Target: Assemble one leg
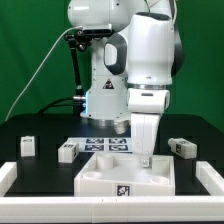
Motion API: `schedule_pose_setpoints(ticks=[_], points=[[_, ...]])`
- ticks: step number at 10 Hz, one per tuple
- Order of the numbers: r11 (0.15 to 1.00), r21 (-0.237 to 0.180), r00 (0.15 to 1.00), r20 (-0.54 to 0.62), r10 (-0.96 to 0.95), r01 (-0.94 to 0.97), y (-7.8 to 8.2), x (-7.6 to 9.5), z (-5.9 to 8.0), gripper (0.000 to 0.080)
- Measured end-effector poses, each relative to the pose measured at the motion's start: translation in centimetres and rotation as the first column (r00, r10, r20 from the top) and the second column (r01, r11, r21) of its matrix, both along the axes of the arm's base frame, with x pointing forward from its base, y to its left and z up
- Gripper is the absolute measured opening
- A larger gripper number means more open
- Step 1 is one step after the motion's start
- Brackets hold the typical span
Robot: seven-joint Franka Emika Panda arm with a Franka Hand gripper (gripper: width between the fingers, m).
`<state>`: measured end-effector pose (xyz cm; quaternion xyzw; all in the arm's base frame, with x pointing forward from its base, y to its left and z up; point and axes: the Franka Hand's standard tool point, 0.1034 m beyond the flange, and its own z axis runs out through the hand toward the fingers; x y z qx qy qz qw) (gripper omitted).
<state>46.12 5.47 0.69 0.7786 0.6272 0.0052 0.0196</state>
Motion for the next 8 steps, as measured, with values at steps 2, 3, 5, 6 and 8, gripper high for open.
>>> schedule_pose_setpoints(ticks=[2, 3, 5, 6, 8], points=[[1.0, -0.005, 1.0, -0.007, 0.022, -0.022, -0.1, 0.0, 0.0, 0.006], [0.995, -0.022, 0.995, -0.036, 0.096, -0.097, -0.4, 0.5, 0.1, 0.006], [0.984, -0.029, 0.984, -0.048, 0.172, -0.173, -0.6, 1.4, 0.2, 0.006], [0.979, -0.035, 0.978, -0.067, 0.198, -0.2, -0.6, 1.8, 0.2, 0.006], [0.977, -0.037, 0.976, -0.07, 0.207, -0.21, -0.4, 2.2, 0.3, 0.0061]])
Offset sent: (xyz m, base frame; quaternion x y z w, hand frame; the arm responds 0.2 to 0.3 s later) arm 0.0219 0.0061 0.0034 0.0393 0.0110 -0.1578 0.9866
